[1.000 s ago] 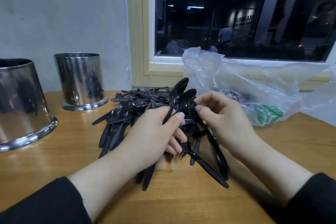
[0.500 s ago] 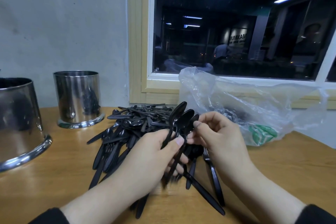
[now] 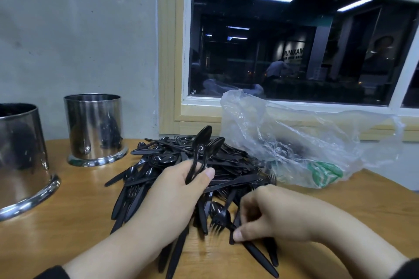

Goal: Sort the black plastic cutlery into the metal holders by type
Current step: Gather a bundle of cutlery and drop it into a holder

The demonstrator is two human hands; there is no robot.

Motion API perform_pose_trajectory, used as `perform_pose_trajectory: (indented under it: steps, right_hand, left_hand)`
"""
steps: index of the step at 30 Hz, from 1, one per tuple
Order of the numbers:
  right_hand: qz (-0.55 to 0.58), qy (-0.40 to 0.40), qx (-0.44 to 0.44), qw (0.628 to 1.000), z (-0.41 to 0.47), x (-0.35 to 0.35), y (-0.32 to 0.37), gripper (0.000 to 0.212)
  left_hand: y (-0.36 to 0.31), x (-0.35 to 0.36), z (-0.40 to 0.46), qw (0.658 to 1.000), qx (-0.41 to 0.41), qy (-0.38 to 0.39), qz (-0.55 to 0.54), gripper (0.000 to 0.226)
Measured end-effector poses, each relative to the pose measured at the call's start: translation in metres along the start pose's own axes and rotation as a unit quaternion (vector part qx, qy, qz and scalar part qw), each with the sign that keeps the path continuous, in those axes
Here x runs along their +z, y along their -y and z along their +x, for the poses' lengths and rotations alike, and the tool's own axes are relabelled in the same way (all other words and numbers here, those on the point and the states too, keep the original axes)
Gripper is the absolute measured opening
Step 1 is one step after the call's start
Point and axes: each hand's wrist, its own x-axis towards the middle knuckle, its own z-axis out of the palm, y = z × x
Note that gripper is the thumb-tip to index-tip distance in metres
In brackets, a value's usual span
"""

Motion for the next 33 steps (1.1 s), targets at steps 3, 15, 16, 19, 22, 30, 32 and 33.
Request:
perform_pose_trajectory:
  steps: [3,15,16,19,22,30,32,33]
  right_hand:
    - [-0.014,0.004,0.006,1.000,-0.001,0.001,0.003,0.041]
    - [0.059,-0.048,-0.017,0.997,0.002,0.000,0.000,0.010]
    - [0.070,-0.057,-0.020,0.996,0.002,-0.002,-0.001,0.008]
    - [0.101,-0.086,-0.027,0.991,0.002,-0.005,-0.003,0.011]
    - [0.157,-0.107,-0.026,0.981,0.002,-0.006,-0.004,0.012]
    - [0.200,-0.260,-0.018,0.944,0.000,-0.011,-0.005,0.017]
    - [0.230,-0.279,-0.016,0.932,-0.002,-0.013,-0.006,0.018]
    - [0.251,-0.286,-0.016,0.925,-0.002,-0.013,-0.005,0.019]
  left_hand:
    - [0.000,0.000,0.000,1.000,0.011,0.002,0.007,0.031]
    - [0.001,-0.001,0.001,1.000,0.014,0.001,0.002,0.044]
    - [0.001,-0.001,0.002,1.000,0.010,-0.001,0.000,0.043]
    - [0.001,-0.002,0.001,1.000,0.001,-0.011,0.003,0.033]
    - [0.002,-0.004,0.002,1.000,0.000,-0.011,0.004,0.035]
    - [0.002,-0.004,0.002,1.000,0.010,-0.021,-0.010,0.030]
    - [0.001,-0.004,0.002,0.999,0.007,-0.026,-0.019,0.027]
    - [0.001,-0.004,0.002,0.999,0.006,-0.028,-0.024,0.026]
